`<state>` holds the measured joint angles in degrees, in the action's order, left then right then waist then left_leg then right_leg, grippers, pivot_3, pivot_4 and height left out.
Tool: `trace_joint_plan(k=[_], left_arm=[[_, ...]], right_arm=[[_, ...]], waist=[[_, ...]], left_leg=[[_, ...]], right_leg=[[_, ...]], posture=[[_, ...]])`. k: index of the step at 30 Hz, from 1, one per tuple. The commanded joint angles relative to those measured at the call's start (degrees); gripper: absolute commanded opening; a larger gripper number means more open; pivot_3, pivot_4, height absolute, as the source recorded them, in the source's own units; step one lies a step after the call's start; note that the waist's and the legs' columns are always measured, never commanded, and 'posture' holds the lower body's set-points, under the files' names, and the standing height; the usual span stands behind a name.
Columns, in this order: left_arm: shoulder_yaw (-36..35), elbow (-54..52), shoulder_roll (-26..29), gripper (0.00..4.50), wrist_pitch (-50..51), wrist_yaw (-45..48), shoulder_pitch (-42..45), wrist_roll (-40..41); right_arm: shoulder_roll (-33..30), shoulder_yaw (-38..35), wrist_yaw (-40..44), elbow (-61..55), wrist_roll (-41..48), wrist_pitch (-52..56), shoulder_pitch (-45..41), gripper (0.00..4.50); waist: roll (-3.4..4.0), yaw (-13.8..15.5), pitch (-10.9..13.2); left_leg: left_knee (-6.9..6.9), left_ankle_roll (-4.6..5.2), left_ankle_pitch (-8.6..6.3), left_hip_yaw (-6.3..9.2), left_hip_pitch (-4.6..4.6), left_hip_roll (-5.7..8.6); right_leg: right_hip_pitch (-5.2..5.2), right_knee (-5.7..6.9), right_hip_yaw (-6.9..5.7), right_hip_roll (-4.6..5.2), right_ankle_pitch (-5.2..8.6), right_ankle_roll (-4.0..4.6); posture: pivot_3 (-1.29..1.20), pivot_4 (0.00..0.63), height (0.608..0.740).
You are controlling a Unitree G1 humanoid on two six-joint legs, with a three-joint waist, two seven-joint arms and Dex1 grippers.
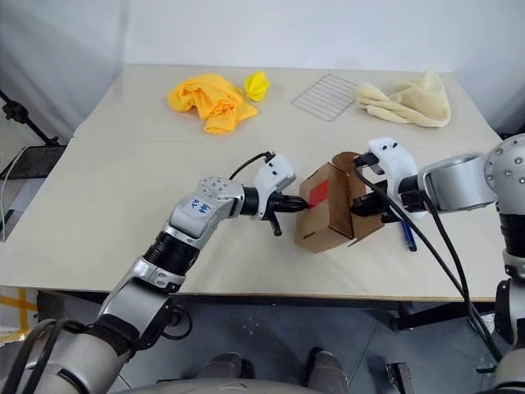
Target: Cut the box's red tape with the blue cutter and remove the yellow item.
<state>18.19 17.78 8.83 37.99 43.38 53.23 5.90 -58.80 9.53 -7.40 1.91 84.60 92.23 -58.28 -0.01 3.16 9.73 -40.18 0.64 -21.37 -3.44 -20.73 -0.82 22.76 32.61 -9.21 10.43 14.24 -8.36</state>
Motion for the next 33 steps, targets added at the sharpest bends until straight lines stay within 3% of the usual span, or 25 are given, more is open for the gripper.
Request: trace_joint_plan(k=[1,10,26,30,33], left_arm=[[2.74,-0.43,-2.79,0.00,1.73,-0.26,-1.93,-0.37],[0.72,1.35,-4.35,0.00,1.18,-1.56,-1.97,-0.62],[-5.15,6.92,-3.27,0.00,-2.96,-2.89,-0.49,-0.15],[-14.15,2.39,-2.07,0.00,3.69,0.15,1.57,8.82],[-16.49,-0.64,-1.87,0.00,8.32,2.00,2.84,13.44]], right_arm=[[-2.10,3.23,-1.01,-2.30,3.48,0.27,-4.14,0.03],[-7.23,12.38,-0.77,-6.68,4.60,0.27,-9.98,0.03],[-7.41,23.06,-1.36,-5.85,-1.00,0.27,-16.45,0.03],[-6.27,23.93,-1.27,-5.66,-2.06,0.27,-17.43,0.03],[-6.41,24.55,-0.74,-5.99,-3.21,0.27,-17.82,0.03]], waist=[[0.00,0.15,0.00],[-0.02,1.24,0.01],[-0.03,0.79,0.02],[-0.03,0.13,0.02],[-0.03,-0.08,0.02]], left_leg=[[-0.02,0.02,-0.01,0.00,-0.04,0.01],[-0.11,0.10,-0.08,0.02,-0.73,0.08],[-0.06,0.10,-0.08,-0.12,-1.01,0.05],[-0.06,0.10,-0.08,-0.14,-1.07,0.03],[-0.09,0.10,-0.08,-0.13,-1.26,0.03]], right_leg=[[0.00,-0.03,-0.01,0.00,0.00,0.00],[0.55,-0.19,-0.12,0.00,-0.07,-0.12],[0.95,-0.17,-0.11,-0.01,-0.11,-0.19],[1.01,-0.17,-0.13,-0.01,-0.12,-0.20],[1.16,-0.16,-0.16,-0.01,-0.13,-0.22]], posture=[[0.00,0.150,0.740],[0.00,0.150,0.740],[0.00,0.150,0.740],[0.00,0.150,0.740],[0.00,0.150,0.740]])
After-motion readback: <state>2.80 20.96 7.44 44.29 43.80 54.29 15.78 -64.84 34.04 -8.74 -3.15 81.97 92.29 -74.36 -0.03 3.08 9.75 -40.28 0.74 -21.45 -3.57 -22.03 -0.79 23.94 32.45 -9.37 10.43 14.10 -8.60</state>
